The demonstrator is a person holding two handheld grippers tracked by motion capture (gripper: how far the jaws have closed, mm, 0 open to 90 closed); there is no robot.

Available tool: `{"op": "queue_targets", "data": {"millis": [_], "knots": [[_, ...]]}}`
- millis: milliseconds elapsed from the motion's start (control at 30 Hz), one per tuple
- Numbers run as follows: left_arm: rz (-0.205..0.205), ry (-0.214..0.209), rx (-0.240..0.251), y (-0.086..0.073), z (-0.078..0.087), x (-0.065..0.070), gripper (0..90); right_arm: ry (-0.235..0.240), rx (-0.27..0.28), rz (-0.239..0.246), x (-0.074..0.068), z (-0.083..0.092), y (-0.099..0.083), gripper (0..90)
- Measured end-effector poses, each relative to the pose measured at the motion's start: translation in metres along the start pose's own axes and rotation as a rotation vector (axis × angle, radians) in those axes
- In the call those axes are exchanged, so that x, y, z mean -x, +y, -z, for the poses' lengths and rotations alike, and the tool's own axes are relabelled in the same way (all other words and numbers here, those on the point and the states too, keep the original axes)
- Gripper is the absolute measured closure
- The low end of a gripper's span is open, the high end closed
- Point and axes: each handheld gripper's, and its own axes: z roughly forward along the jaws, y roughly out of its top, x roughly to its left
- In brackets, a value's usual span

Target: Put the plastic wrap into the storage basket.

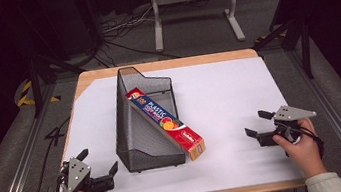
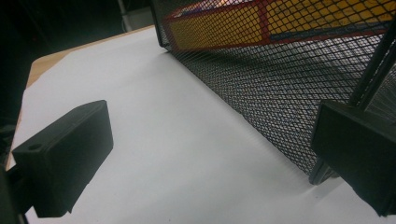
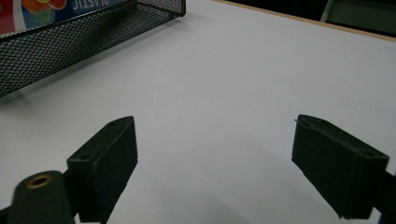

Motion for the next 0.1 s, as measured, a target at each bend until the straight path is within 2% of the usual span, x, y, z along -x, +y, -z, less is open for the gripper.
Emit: {"op": "queue_targets", "data": {"millis": [100], "knots": [[0.002,-0.003,-0.003,-0.0001,-0.0010,-0.0007,0.1,0.005,0.003,0.002,0.0000,0.0009,-0.0020,14.9]]}}
